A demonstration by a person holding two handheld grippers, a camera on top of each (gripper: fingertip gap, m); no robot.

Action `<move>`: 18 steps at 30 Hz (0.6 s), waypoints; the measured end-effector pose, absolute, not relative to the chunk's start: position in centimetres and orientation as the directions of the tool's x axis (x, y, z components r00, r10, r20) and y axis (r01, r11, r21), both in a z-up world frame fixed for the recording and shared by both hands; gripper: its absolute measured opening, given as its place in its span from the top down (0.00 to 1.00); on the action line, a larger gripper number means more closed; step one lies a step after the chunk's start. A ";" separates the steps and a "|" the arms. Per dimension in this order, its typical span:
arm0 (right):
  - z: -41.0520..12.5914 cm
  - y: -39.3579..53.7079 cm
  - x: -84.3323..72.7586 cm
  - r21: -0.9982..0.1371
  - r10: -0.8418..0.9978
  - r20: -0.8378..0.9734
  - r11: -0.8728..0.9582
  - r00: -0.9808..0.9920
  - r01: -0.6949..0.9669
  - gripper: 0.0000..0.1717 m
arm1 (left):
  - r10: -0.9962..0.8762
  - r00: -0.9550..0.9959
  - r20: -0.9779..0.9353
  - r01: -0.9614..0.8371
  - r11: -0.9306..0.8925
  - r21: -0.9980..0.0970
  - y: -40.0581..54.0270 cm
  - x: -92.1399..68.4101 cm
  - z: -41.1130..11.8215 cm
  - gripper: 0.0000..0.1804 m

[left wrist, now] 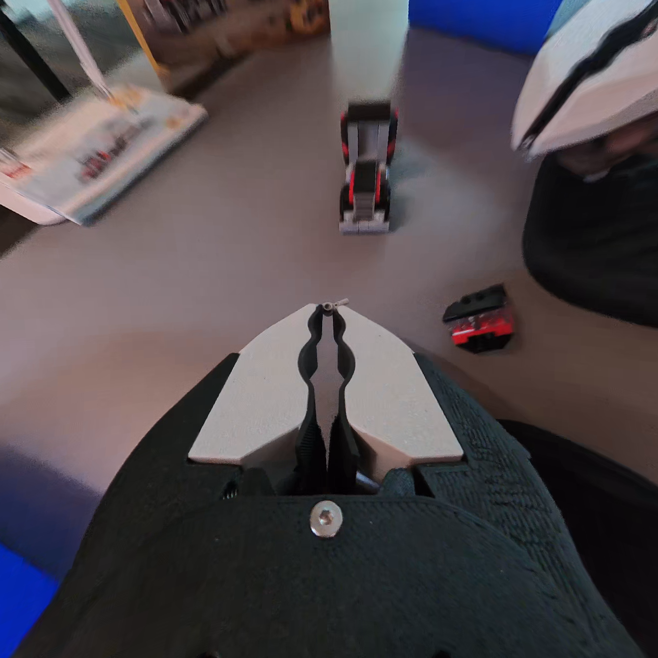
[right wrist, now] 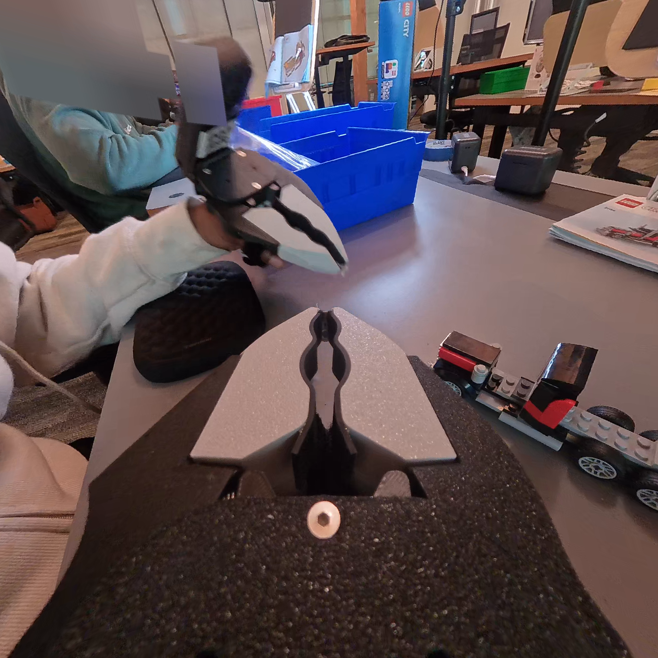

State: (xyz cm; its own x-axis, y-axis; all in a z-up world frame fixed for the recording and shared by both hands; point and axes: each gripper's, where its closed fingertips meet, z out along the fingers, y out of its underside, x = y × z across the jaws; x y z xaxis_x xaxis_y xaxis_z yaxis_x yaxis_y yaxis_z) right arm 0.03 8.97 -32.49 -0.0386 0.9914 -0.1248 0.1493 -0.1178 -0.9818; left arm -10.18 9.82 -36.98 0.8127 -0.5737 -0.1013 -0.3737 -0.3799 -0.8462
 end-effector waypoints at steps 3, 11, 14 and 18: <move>-32.4 9.1 0.1 -0.982 0.991 -0.128 -0.123 -0.031 0.141 0.99 | -0.474 0.864 -0.170 -0.324 -0.265 -0.908 7.7 -10.5 -32.3 0.97; -32.8 8.9 -0.2 -0.981 0.995 -0.095 -0.089 -0.027 0.174 0.98 | 0.082 0.969 -0.235 -0.192 -0.351 -0.916 -4.6 -23.1 -25.8 0.97; -32.8 8.9 -0.2 -0.981 0.995 -0.094 -0.088 -0.026 0.176 0.98 | 0.217 0.941 -0.259 -0.138 -0.452 -0.881 -7.3 -27.1 -27.3 0.97; -32.8 9.0 -0.2 -0.981 0.995 -0.094 -0.090 -0.018 0.171 0.98 | 0.201 0.949 -0.243 -0.108 -0.519 -0.848 -6.7 -27.8 -29.4 0.97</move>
State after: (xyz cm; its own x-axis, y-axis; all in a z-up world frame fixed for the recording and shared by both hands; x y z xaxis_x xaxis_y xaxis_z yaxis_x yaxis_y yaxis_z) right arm -0.19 8.98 -32.75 -0.0181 0.9954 -0.0942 0.1714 -0.0897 -0.9811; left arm -27.85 -6.66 -29.43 0.9490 0.2007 -0.2431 -0.1075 -0.5187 -0.8482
